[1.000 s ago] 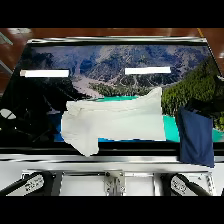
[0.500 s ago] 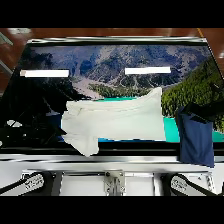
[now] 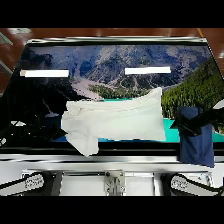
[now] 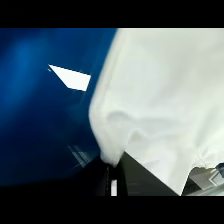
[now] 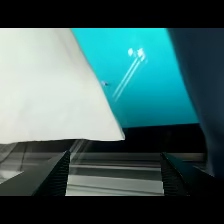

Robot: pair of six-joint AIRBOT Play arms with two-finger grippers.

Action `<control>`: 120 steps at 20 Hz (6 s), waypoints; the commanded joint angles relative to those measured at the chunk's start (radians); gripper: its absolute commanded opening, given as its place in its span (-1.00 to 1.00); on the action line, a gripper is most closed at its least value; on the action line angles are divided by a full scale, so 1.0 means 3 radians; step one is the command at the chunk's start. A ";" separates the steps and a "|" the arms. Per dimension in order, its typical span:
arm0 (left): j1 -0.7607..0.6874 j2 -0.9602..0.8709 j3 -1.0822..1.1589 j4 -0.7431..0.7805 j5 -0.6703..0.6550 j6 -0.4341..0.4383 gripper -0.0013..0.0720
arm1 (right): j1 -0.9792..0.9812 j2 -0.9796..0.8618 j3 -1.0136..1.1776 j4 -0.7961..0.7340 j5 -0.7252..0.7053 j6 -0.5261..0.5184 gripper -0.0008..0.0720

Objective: Fold the shirts.

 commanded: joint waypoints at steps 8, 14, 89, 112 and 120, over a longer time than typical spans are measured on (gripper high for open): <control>-0.0005 0.0289 0.0088 -0.0042 -0.0440 0.0127 -0.84 | 0.0005 -0.0089 -0.0701 0.0636 -0.0654 -0.0086 0.88; -0.0006 0.0397 0.0089 -0.0042 -0.0534 0.0146 -0.84 | 0.0314 -0.0177 -0.0823 0.0760 -0.1041 -0.0149 -0.10; -0.0753 -0.1367 0.3165 0.1255 -0.0465 -0.0409 -0.84 | 0.1513 -0.1372 0.1808 -0.1025 -0.2153 0.0612 -0.76; -0.0698 -0.1600 0.3363 0.1527 -0.1280 -0.0858 0.12 | 0.1368 -0.1284 0.1809 -0.0773 -0.1180 0.0613 0.46; -0.0161 -0.0804 0.2866 0.1409 -0.2041 -0.0706 0.12 | 0.0661 -0.0722 0.1773 -0.1064 0.0281 0.0212 0.46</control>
